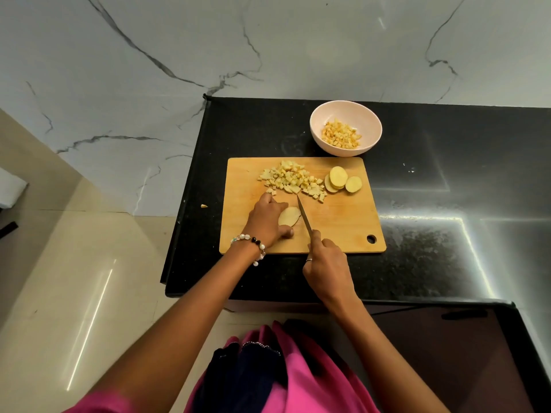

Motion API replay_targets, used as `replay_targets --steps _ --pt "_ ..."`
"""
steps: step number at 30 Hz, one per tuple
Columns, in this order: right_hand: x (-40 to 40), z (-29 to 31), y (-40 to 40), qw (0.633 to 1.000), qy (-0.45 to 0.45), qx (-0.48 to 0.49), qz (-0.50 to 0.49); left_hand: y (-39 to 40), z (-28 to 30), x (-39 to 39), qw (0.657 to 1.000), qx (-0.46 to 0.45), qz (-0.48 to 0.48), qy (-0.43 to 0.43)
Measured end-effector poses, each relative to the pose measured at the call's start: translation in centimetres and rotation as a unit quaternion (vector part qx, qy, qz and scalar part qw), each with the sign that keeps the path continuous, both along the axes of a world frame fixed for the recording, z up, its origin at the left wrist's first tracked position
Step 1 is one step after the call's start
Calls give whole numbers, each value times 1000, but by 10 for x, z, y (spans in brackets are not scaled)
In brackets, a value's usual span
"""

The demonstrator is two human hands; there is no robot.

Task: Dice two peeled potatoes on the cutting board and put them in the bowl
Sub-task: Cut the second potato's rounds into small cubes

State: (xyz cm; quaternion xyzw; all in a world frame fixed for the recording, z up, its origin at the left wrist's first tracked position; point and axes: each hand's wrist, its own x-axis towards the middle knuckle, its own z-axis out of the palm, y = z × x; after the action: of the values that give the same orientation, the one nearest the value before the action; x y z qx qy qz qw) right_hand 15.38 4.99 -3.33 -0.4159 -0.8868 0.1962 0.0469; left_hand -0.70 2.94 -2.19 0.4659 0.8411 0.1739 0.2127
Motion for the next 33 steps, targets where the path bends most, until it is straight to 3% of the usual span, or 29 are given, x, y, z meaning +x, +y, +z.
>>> replay_targets --steps 10,20,28,33 --pt "6 10 12 1000 -14 -3 25 6 -5 -10 1000 7 -14 5" --pt "-5 9 -4 999 -23 -30 0 -2 -18 -1 993 110 38 -15" --pt "-16 11 -13 995 -82 44 24 0 -23 1 988 142 63 -26" --pt "13 5 -27 994 -100 39 34 -2 -25 0 986 150 68 -33"
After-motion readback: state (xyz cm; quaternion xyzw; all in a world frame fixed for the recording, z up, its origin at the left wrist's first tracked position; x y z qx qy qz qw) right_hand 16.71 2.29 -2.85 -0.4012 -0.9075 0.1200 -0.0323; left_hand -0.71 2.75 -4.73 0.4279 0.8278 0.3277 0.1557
